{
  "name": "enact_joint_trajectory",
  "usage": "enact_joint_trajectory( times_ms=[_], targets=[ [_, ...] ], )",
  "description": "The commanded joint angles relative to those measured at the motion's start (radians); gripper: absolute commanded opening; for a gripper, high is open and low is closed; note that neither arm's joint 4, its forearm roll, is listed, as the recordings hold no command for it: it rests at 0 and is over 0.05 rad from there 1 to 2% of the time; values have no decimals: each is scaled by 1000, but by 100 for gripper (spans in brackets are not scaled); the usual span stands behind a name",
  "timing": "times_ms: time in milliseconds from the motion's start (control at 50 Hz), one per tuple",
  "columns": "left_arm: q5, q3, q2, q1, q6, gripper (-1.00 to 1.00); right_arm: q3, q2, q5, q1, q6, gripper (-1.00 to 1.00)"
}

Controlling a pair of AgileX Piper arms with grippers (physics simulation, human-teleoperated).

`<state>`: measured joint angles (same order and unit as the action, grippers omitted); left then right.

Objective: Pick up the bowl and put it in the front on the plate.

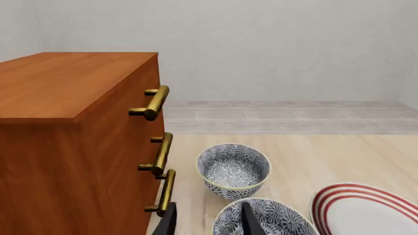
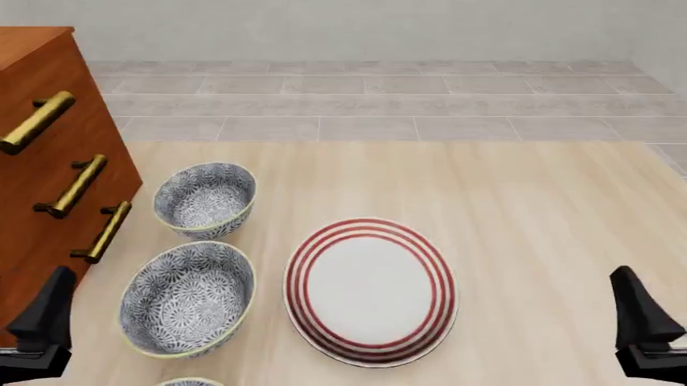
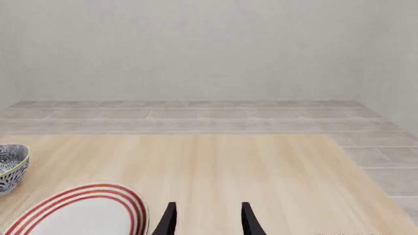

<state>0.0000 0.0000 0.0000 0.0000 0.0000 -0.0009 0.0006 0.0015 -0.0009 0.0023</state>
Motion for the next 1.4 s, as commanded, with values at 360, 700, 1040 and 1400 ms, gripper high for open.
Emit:
enact_joint_trajectory(
  times_ms=[360,700,1040,1400],
  targets=[
    [0,0,0,0,0,100,-179,267,-93,27,58,100],
    [0,0,0,0,0,100,-474,656,-113,188,38,100],
    [0,0,0,0,0,100,-866,1005,64,320,66,100],
    [0,0,0,0,0,100,-1222,1319,284,420,59,100]
  ],
)
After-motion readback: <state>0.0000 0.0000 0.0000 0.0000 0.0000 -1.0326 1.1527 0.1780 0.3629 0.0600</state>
